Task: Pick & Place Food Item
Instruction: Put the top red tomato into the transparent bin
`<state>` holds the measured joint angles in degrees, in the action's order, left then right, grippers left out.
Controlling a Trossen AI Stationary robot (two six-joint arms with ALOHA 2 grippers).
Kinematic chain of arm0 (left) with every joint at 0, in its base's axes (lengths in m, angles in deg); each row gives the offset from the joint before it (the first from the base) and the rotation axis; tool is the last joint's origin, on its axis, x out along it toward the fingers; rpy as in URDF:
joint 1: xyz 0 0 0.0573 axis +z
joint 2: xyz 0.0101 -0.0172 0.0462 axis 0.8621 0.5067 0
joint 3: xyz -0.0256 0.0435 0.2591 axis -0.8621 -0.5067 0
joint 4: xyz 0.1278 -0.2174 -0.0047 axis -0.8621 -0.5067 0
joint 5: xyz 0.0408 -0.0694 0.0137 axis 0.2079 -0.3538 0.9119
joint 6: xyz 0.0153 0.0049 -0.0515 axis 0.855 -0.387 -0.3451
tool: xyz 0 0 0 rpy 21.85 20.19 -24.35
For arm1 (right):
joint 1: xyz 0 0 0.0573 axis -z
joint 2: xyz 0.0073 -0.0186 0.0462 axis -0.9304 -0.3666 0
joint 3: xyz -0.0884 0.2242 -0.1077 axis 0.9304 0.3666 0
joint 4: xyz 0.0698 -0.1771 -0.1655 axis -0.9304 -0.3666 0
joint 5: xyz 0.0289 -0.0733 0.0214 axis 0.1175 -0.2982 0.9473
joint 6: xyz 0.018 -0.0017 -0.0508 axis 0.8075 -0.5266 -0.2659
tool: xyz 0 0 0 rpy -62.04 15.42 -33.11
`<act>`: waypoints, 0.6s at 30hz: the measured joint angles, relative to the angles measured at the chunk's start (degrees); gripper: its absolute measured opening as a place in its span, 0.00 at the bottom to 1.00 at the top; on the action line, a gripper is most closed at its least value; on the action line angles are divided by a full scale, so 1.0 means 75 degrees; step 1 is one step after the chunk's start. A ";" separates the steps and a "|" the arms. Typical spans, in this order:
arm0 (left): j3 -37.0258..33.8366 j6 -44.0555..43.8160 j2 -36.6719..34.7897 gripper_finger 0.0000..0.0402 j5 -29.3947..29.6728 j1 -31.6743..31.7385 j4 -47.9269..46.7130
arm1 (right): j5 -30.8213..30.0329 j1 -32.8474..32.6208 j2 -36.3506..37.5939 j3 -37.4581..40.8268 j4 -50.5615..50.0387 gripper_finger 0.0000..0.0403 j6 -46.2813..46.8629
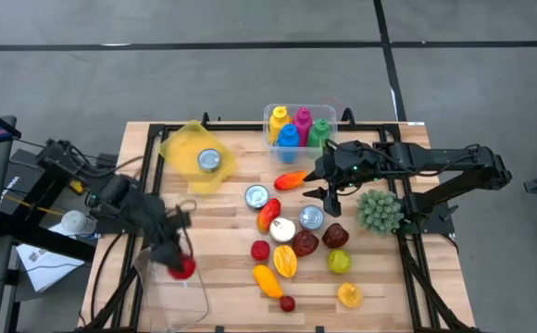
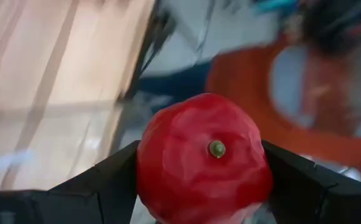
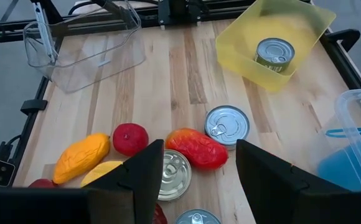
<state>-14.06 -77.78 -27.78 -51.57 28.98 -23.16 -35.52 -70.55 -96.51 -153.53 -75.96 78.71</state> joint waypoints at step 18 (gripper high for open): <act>0.0025 -0.0128 0.2723 0.68 0.0679 -0.2306 -0.0886 | 0.0002 0.0404 0.0000 0.0000 0.0000 0.48 -0.0073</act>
<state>-13.87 -78.75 -7.36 -46.48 11.69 -29.80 -35.50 -67.52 -96.51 -153.53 -75.96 78.16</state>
